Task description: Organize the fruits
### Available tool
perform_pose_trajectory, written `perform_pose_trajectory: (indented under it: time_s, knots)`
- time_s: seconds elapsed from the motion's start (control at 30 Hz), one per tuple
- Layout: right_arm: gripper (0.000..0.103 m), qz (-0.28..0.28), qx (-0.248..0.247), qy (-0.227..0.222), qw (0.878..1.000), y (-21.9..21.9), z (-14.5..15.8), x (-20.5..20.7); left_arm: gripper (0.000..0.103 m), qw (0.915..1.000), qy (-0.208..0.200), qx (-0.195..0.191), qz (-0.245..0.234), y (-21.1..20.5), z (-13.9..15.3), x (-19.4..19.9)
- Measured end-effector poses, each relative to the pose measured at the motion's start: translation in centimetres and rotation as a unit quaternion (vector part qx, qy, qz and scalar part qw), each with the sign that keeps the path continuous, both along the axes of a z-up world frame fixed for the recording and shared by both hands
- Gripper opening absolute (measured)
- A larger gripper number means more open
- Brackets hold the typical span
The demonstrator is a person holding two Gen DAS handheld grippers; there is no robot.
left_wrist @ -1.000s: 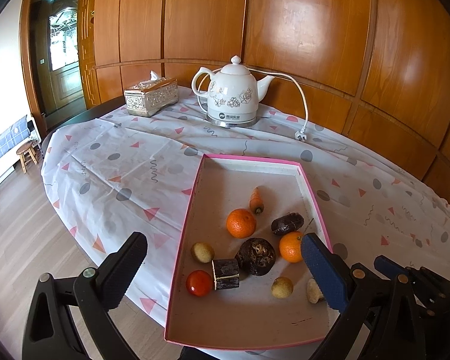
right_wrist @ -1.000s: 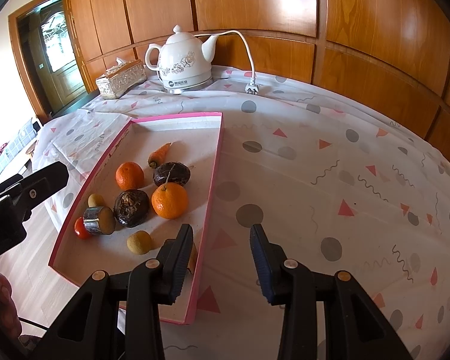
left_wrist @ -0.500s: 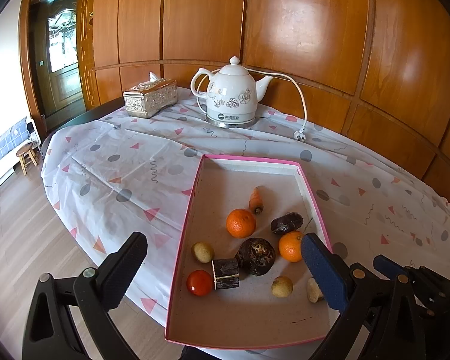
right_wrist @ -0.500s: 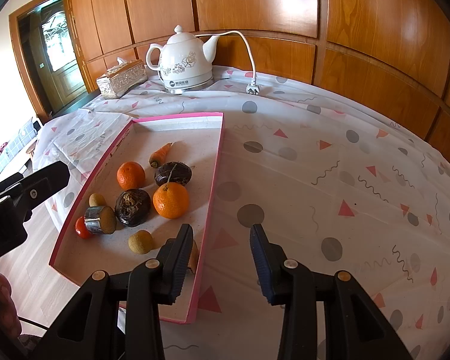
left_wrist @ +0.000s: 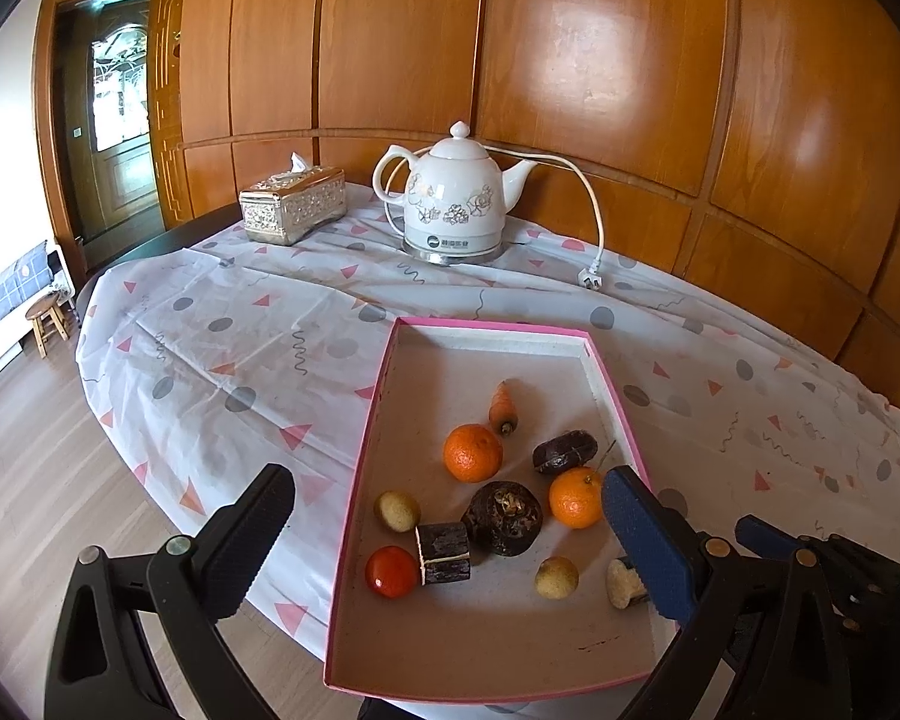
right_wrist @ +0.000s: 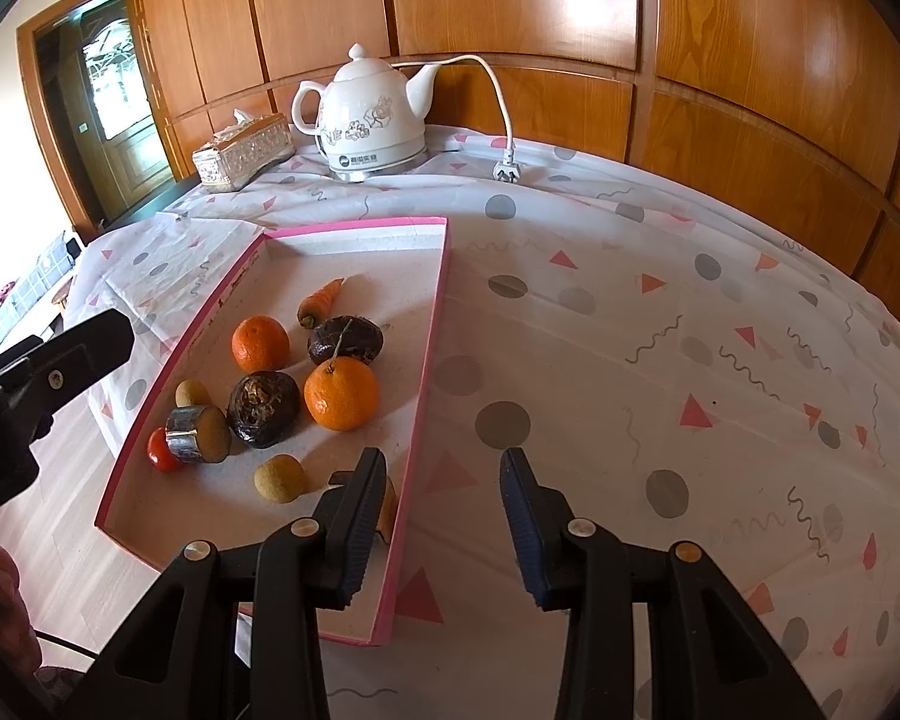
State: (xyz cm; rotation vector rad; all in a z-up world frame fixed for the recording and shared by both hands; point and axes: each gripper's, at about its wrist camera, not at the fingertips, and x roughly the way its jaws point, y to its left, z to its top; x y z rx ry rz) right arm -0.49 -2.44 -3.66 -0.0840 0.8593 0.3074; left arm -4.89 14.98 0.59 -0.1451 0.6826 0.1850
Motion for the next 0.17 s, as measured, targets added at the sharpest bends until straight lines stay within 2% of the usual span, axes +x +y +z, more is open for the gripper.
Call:
perform_pose_trajectory:
  time_s: [0.17]
  knots:
    - [0.040, -0.006, 0.002, -0.004, 1.000, -0.48, 0.15, 0.14, 0.103, 0.9999, 0.010, 0.001, -0.003, -0.06, -0.22, 0.32]
